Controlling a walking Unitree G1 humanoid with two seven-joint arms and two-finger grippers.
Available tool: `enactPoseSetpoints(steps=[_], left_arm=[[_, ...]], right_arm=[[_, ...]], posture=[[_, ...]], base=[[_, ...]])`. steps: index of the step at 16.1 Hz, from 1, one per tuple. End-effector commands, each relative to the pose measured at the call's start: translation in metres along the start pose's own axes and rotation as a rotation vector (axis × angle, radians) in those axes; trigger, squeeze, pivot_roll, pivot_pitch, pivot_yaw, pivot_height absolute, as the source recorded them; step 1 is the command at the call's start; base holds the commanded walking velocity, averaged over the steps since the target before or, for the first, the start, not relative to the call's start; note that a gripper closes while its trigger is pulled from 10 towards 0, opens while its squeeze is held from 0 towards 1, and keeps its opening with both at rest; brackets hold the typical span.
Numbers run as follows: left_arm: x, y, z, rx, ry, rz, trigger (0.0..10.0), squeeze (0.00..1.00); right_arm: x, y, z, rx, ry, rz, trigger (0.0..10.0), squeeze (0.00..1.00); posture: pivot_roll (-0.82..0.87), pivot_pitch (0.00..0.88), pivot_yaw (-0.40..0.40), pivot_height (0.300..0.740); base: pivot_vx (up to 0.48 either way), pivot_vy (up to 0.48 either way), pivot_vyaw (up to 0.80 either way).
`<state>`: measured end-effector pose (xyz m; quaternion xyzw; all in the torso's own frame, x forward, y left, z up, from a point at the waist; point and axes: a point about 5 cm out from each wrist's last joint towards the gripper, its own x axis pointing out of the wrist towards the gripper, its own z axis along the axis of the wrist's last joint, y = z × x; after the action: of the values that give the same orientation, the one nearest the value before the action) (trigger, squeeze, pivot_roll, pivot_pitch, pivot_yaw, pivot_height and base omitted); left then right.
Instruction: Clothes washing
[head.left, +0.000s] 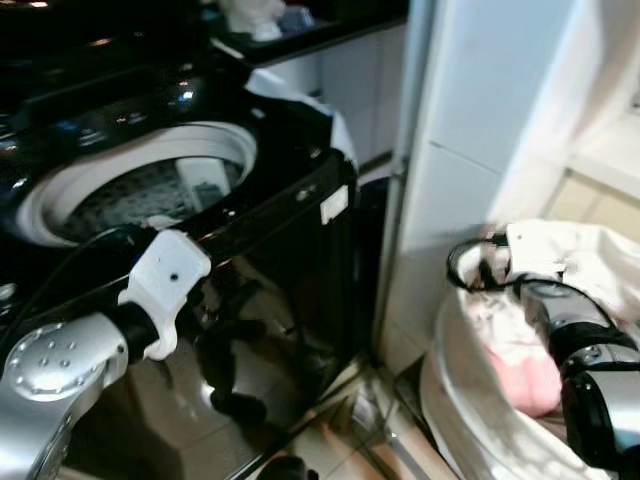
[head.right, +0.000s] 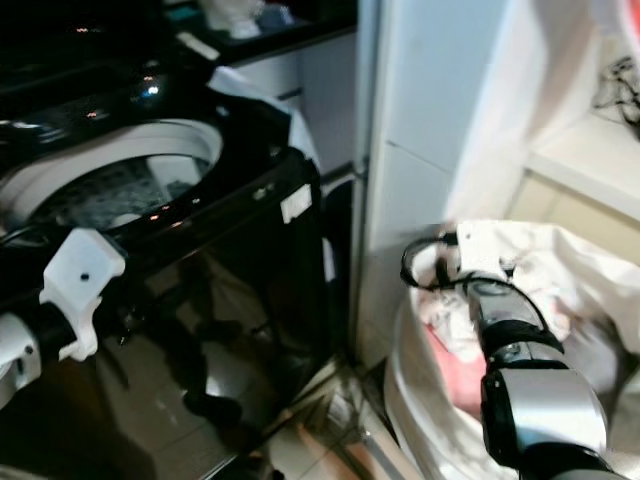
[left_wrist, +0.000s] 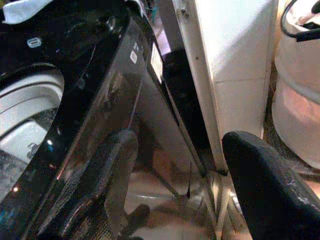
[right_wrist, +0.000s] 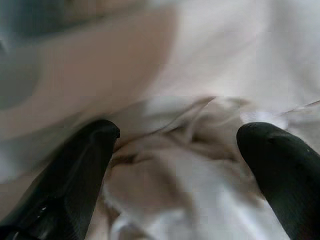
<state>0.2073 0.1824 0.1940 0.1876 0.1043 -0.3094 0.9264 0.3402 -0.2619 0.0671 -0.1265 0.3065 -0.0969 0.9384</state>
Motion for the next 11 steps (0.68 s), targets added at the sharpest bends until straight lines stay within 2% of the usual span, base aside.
enactPoseSetpoints(steps=[1,4,6,9,11], left_arm=[[-0.005,-0.002,0.003,0.003,0.003,-0.014,10.0,0.0],[-0.008,-0.003,0.006,-0.006,0.002,-0.02,10.0,0.0],[-0.005,-0.003,0.007,-0.011,-0.007,-0.026,10.0,0.0],[0.003,-0.002,0.008,-0.025,-0.037,-0.022,10.0,0.0],[0.009,-0.002,0.007,-0.034,-0.047,-0.023,10.0,0.0]], right_arm=[[0.0,0.004,-0.001,-0.019,0.03,-0.019,10.0,1.0],[0.0,0.004,-0.005,-0.058,0.05,-0.059,10.0,1.0],[0.0,-0.002,-0.006,-0.082,0.058,-0.123,10.0,1.0],[-0.001,-0.012,0.014,-0.067,-0.055,-0.225,10.0,1.0],[-0.002,-0.016,0.02,-0.075,-0.085,-0.256,10.0,1.0]], posture=[[0.46,0.0,0.097,0.74],[0.45,0.0,0.097,0.74],[0.44,0.0,0.096,0.74],[0.39,0.0,0.095,0.74],[0.36,0.0,0.1,0.74]], base=[[0.0,0.0,0.0],[0.0,0.0,0.0],[0.0,0.0,0.0],[0.0,0.0,0.0],[0.0,0.0,0.0]])
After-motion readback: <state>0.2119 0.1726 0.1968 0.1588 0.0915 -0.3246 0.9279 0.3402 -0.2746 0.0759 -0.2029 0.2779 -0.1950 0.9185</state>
